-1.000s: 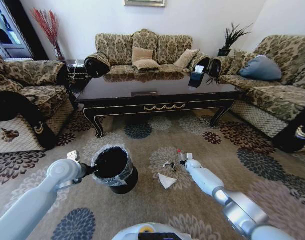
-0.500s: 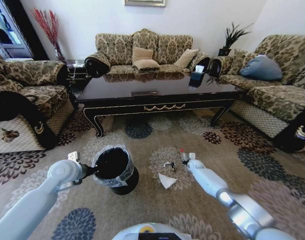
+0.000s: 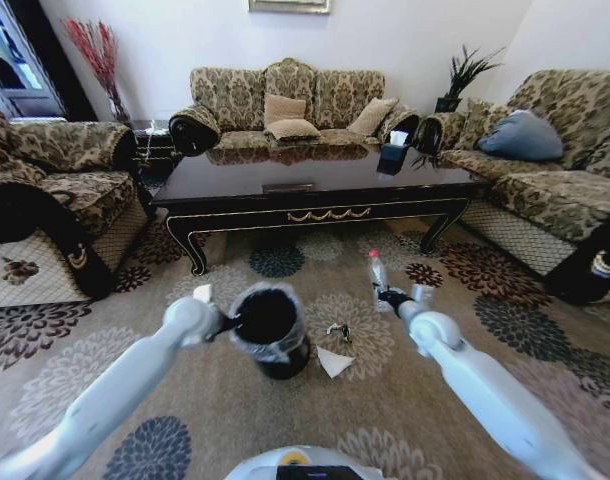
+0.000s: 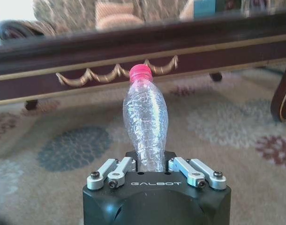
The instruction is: Move to the front of the table and pick up the trash from the floor, then place it into the trash bin.
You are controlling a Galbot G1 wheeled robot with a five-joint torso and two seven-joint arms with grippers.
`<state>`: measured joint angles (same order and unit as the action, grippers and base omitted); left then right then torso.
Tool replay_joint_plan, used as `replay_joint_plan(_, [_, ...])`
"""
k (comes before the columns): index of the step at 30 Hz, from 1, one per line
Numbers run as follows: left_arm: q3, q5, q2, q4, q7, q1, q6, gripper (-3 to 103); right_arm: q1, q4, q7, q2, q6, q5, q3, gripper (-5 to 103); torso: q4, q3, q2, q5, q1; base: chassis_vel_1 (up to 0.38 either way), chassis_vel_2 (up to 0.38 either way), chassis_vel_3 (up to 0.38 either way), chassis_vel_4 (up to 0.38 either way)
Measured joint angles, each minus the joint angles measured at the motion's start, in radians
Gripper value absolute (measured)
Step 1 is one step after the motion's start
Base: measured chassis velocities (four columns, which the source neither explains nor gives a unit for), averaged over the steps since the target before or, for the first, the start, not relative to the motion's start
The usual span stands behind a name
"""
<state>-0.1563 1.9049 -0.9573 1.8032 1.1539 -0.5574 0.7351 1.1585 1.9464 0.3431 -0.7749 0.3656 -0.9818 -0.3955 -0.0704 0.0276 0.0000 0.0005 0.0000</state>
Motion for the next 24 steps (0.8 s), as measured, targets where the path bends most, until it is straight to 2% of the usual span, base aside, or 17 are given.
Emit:
replay_joint_plan(2, [-0.101,0.001,-0.059,-0.066,0.003,0.093,0.000,0,0.079,0.071,-0.013,0.009,-0.013,0.015,-0.055,25,-0.0009,0.000,0.000,0.0000,0.000,0.000,0.000,0.000,0.000])
replay_joint_plan(3, [-0.101,0.001,-0.059,-0.066,0.003,0.093,0.000,0,0.079,0.071,-0.013,0.009,-0.013,0.015,-0.055,25,-0.0009,0.000,0.000,0.0000,0.000,0.000,0.000,0.000,0.000])
replay_joint_plan(5, [-0.186,0.003,-0.112,-0.124,0.007,0.176,0.000,0,0.116,0.121,-0.021,0.012,-0.028,0.032,-0.080,25,-0.0008,0.000,0.000,-0.0002,0.000,0.000,0.000,0.000,0.000])
replay_joint_plan(7, [-0.248,0.004,-0.161,-0.170,0.014,0.238,0.000,0,0.130,0.161,-0.026,0.013,-0.037,0.042,-0.088,25,0.0001,0.000,0.000,0.0003,0.000,0.000,0.000,0.000,0.000])
replay_joint_plan(8, [-0.294,0.007,-0.207,-0.209,0.021,0.283,0.000,0,0.132,0.192,-0.027,0.013,-0.042,0.043,-0.089,25,0.0005,0.000,0.000,-0.0001,0.000,0.000,0.000,0.000,0.000])
replay_joint_plan(9, [-0.294,0.007,-0.207,-0.209,0.021,0.283,0.000,0,0.132,0.192,-0.027,0.013,-0.042,0.043,-0.089,25,0.0005,0.000,0.000,-0.0001,0.000,0.000,0.000,0.000,0.000])
replay_joint_plan(12, [-0.351,0.010,-0.281,-0.254,0.027,0.333,0.000,0,0.127,0.230,-0.027,0.004,-0.046,0.045,-0.082,25,0.0007,0.000,0.000,-0.0001,0.000,0.000,0.000,0.000,0.000])
replay_joint_plan(13, [-0.372,0.014,-0.315,-0.268,0.028,0.350,0.000,0,0.127,0.241,-0.027,-0.004,-0.047,0.052,-0.077,25,-0.0001,0.000,0.000,-0.0002,0.000,0.000,0.000,0.000,0.000])
replay_joint_plan(17, [-0.400,0.021,-0.368,-0.278,0.035,0.368,0.000,0,0.143,0.254,-0.029,-0.020,-0.050,0.070,-0.071,25,-0.0002,0.000,0.000,0.0000,0.000,0.000,0.000,0.000,0.000])
replay_joint_plan(20, [-0.411,0.026,-0.390,-0.271,0.042,0.369,0.000,0,0.155,0.259,-0.029,-0.027,-0.051,0.076,-0.070,25,-0.0003,0.000,0.000,-0.0002,0.000,0.000,0.000,0.000,0.000])
replay_joint_plan(24, [-0.417,0.026,-0.386,-0.253,0.052,0.363,0.000,0,0.160,0.259,-0.026,-0.029,-0.050,0.078,-0.070,25,0.0002,0.000,0.000,-0.0003,0.000,0.000,0.000,0.000,0.000])
